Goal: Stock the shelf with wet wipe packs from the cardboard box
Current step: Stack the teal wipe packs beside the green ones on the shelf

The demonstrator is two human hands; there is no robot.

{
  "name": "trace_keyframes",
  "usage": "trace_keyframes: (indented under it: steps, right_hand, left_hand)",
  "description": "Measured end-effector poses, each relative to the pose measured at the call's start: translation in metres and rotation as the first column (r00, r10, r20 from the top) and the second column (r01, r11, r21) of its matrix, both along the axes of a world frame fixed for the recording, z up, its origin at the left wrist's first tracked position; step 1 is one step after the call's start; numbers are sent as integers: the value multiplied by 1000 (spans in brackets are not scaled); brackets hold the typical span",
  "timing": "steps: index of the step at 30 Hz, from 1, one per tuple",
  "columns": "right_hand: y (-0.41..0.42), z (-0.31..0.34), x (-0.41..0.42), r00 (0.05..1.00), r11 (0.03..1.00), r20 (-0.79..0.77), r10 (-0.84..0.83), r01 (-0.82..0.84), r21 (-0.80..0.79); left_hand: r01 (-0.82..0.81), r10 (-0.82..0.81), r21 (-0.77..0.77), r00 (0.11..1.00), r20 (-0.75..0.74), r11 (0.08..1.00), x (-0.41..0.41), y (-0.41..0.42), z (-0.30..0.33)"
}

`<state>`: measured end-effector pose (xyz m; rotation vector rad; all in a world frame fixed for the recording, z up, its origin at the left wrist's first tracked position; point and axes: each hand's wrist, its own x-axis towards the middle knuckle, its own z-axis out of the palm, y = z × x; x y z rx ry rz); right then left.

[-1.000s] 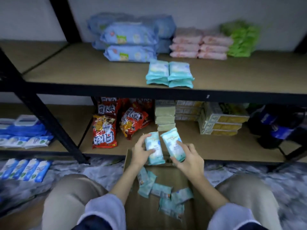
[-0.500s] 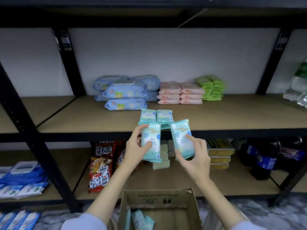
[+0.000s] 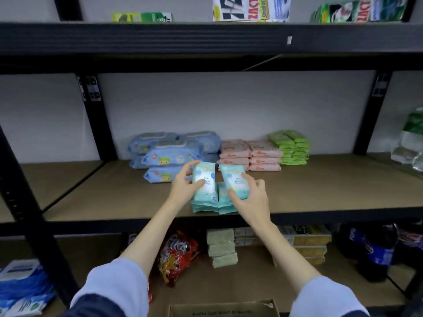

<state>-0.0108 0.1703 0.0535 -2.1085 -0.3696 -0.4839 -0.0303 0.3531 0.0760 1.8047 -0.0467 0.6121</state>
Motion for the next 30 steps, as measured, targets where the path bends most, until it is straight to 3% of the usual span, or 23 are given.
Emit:
trace_keyframes:
  steps: [8, 15, 19, 25, 30]
  right_hand:
    - [16, 4, 14, 991, 987, -98, -90, 77, -138]
    - [10, 4, 33, 959, 989, -264, 98, -63, 137]
    - [11, 5, 43, 858, 935, -430, 283, -146, 323]
    - [18, 5, 49, 817, 939, -484, 314, -193, 284]
    - [14, 6, 49, 736, 872, -506, 450, -240, 426]
  left_hand:
    - [-83, 77, -33, 984, -162, 996, 24, 6, -19]
    - [-3, -27, -96, 950, -310, 995, 26, 5, -27]
    - [46, -87, -126, 935, -343, 991, 26, 1, -27]
    - [92, -142, -155, 925, -352, 984, 24, -2, -27]
    - [129, -273, -418, 912, -306, 899, 21, -4, -25]
